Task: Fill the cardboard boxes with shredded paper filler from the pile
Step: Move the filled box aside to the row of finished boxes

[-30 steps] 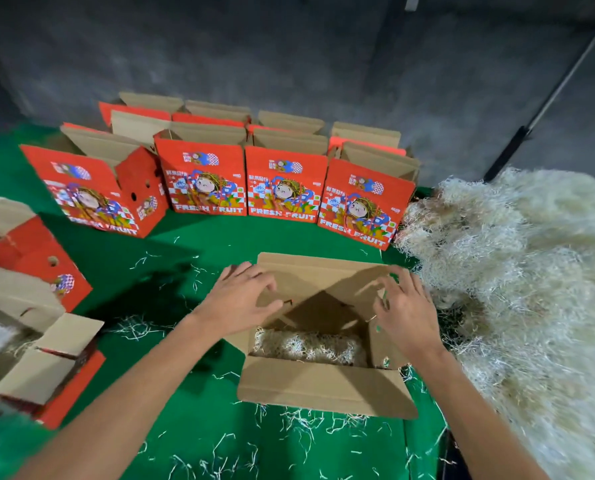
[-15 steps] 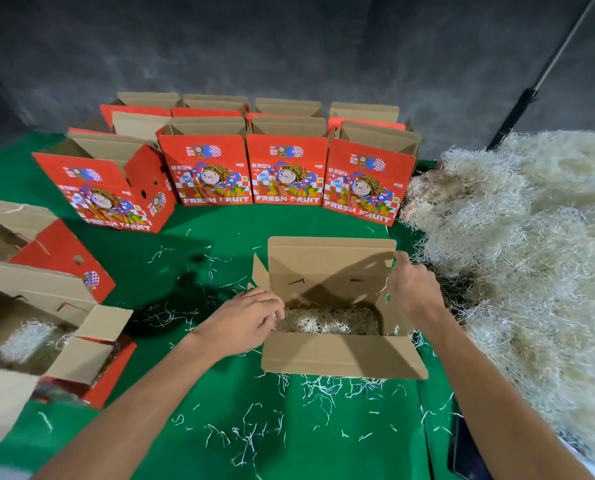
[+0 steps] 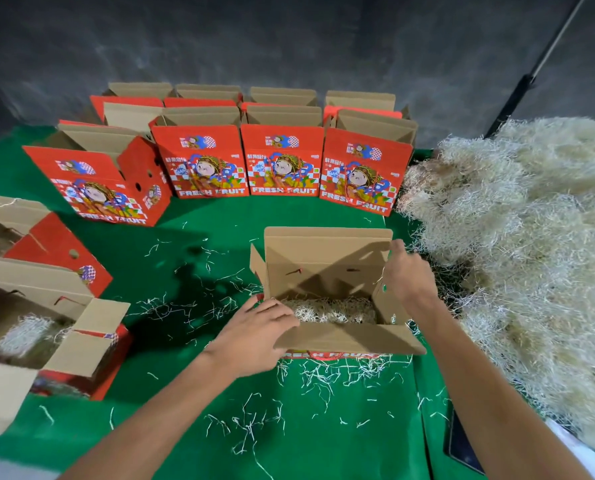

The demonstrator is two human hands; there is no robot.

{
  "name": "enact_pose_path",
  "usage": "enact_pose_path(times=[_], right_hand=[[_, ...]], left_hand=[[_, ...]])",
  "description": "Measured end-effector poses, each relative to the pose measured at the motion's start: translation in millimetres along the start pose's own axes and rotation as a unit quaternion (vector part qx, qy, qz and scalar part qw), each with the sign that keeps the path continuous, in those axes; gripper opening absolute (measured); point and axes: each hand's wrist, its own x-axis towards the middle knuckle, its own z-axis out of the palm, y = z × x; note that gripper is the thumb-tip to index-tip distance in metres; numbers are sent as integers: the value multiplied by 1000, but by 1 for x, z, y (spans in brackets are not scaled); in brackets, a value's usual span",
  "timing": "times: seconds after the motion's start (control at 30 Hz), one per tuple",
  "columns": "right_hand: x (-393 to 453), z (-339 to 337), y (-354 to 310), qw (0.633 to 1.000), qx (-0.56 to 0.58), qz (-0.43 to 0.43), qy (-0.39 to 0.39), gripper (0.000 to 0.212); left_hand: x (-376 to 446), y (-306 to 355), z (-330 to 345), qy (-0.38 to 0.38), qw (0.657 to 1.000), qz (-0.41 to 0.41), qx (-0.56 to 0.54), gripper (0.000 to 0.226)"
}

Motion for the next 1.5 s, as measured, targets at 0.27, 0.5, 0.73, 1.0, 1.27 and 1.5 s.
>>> enact_pose_path(times=[0.27, 0.5, 0.73, 1.0, 1.27, 1.5], right_hand=[[17, 2, 7, 987, 131, 32, -92, 19], [30, 26, -55, 979, 187, -1, -83, 15], [36, 53, -138, 974, 219, 0, -59, 18], [23, 86, -251, 965, 257, -3, -51, 16], [-14, 106, -363, 950, 301, -11, -78, 8], [-28, 114, -416, 952, 297, 6, -75, 7]], left_hand=[[24, -27, -23, 70, 995, -71, -19, 28], [23, -97, -54, 27, 985, -169, -17, 37], [-10, -176, -62, 15, 980, -199, -6, 48], [-69, -246, -87, 17, 955, -257, 149, 27], [-122, -293, -101, 35, 954, -295, 49, 17], [-147, -305, -96, 95, 958, -267, -42, 20]])
